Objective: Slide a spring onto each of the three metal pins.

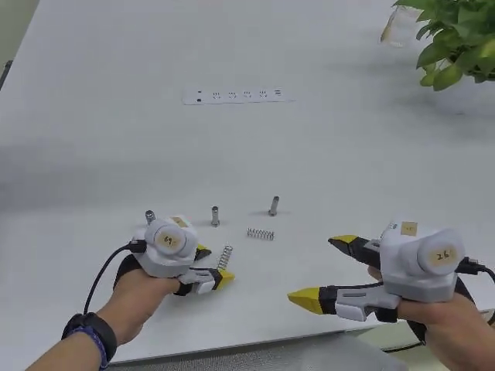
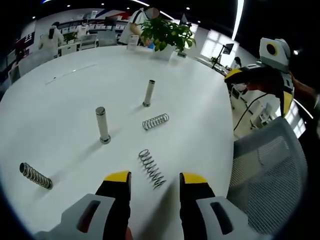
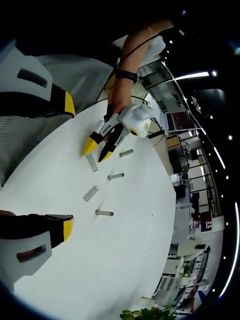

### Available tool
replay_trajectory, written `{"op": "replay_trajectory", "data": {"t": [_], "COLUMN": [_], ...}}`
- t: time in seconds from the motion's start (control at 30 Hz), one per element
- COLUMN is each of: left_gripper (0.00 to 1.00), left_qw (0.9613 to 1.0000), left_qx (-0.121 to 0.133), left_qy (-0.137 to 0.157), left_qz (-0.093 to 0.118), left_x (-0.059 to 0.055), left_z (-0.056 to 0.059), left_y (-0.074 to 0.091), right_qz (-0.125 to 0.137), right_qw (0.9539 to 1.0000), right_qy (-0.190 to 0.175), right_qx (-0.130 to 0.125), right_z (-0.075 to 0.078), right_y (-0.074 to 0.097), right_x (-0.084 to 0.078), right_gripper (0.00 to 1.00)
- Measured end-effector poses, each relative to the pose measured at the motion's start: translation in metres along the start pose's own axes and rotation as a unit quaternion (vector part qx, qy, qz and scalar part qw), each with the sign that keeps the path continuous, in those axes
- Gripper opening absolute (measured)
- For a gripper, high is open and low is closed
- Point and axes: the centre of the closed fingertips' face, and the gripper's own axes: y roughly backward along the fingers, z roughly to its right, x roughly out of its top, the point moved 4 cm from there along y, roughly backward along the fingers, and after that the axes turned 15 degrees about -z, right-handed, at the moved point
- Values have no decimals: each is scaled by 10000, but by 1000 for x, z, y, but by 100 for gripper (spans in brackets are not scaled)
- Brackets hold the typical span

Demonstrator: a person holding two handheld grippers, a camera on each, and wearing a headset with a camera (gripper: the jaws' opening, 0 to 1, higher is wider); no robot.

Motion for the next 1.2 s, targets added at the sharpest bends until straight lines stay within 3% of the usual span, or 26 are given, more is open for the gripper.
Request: {"op": "replay_trajectory", "data": {"t": [0.23, 0.63, 0.77, 0.8, 1.07, 1.2], "left_gripper": [24, 5, 3, 3, 3, 2], "left_qw": [9999, 9983, 9970, 9954, 9951, 9965], "left_qx": [146, 572, 715, 867, 893, 760], "left_qy": [-18, -122, -279, -372, -358, -224], "left_qz": [30, 11, -77, -150, -242, -276], "left_x": [4, 1, -2, -4, -9, -13], "left_z": [-2, -6, -6, -9, -10, -9], "left_y": [-3, -1, 1, 3, 4, 6], "right_qz": [3, -11, 8, 5, -22, -21], "right_qw": [10000, 10000, 10000, 10000, 10000, 10000], "right_qy": [27, 39, 55, 45, 71, 81], "right_qx": [-26, -34, -34, -34, -33, -30], "right_z": [3, 5, 5, 5, 3, 3], "right_y": [2, 1, 1, 1, 0, 0], "right_x": [2, 6, 7, 7, 4, 4], "right_gripper": [77, 77, 76, 77, 76, 76]}}
